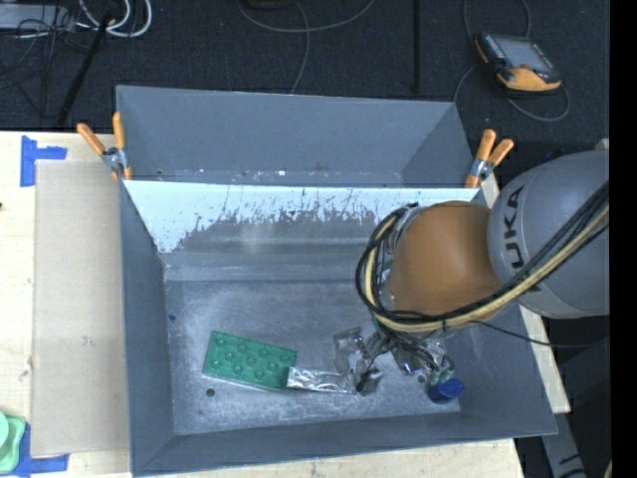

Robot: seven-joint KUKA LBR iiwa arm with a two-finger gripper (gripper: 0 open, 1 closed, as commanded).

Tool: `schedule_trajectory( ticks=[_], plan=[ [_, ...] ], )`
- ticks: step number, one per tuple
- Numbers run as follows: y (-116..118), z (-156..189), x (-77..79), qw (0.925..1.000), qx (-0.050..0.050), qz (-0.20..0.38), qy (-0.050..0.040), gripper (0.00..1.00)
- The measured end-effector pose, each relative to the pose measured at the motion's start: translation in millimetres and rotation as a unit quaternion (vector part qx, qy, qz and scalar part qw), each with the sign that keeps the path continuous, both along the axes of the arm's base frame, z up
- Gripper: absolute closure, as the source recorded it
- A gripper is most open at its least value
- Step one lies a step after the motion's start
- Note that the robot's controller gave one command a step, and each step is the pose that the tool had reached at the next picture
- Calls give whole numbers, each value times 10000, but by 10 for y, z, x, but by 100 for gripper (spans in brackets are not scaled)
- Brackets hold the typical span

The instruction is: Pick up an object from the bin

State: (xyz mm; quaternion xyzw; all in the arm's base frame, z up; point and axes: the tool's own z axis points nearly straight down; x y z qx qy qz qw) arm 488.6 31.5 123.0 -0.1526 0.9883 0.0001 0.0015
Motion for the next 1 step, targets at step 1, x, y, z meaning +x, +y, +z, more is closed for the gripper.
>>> schedule_trajectory(
  ticks=[1],
  plan=[
    [-35,1036,266,9998,-2,178,-36,100]
  ],
)
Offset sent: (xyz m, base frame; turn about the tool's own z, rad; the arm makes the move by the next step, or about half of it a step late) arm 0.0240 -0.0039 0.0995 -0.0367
